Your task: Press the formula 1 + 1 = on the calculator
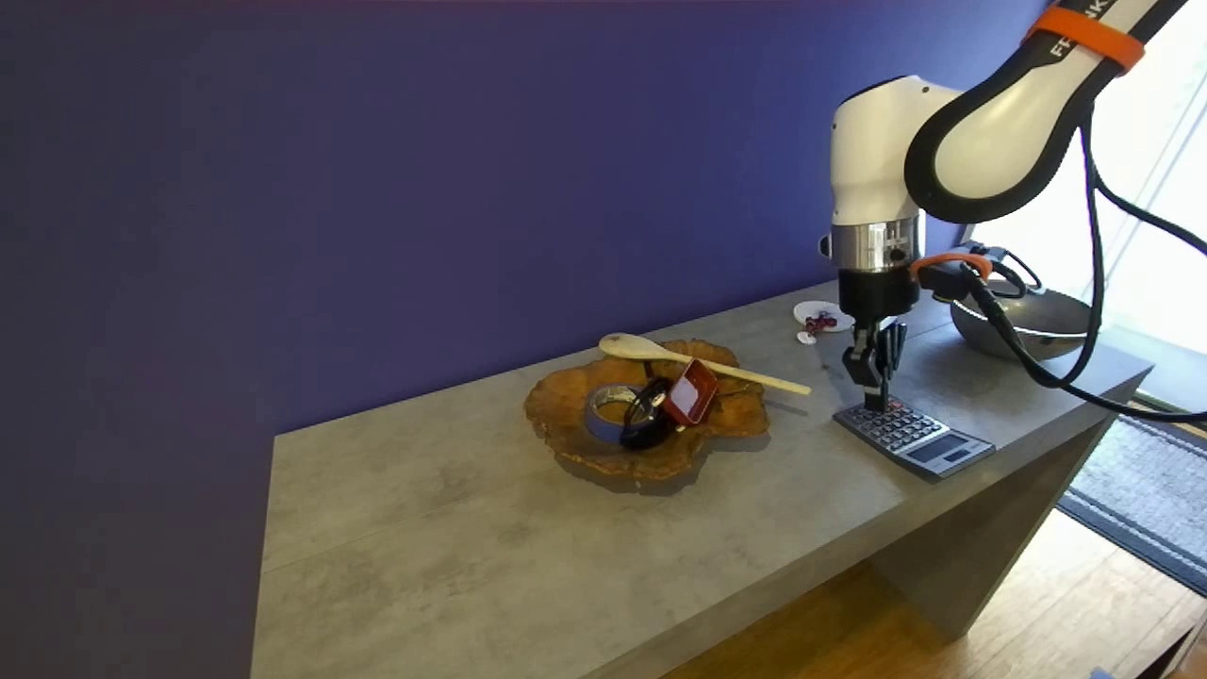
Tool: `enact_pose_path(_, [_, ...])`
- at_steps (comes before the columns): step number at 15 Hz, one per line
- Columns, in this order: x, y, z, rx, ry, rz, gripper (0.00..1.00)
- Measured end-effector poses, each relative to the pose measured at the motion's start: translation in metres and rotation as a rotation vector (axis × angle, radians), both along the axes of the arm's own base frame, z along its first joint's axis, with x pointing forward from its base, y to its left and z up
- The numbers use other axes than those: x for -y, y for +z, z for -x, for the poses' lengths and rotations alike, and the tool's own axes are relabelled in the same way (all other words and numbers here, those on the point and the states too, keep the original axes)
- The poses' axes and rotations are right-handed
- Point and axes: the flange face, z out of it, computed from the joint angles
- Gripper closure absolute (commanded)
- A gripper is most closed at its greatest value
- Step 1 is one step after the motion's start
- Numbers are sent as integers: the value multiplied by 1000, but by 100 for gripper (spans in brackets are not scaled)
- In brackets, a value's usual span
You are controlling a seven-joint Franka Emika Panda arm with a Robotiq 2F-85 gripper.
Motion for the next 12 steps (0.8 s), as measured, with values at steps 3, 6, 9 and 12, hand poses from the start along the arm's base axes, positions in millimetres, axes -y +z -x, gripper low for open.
enact_pose_path(3, [0,-7,-7,-3,-10,-1,100])
enact_pose_path(6, [5,-15,-13,-9,-28,3,100])
enact_pose_path(9, [9,-22,-19,-10,-40,5,100])
enact_pose_path(12, [9,-26,-22,-13,-46,6,100])
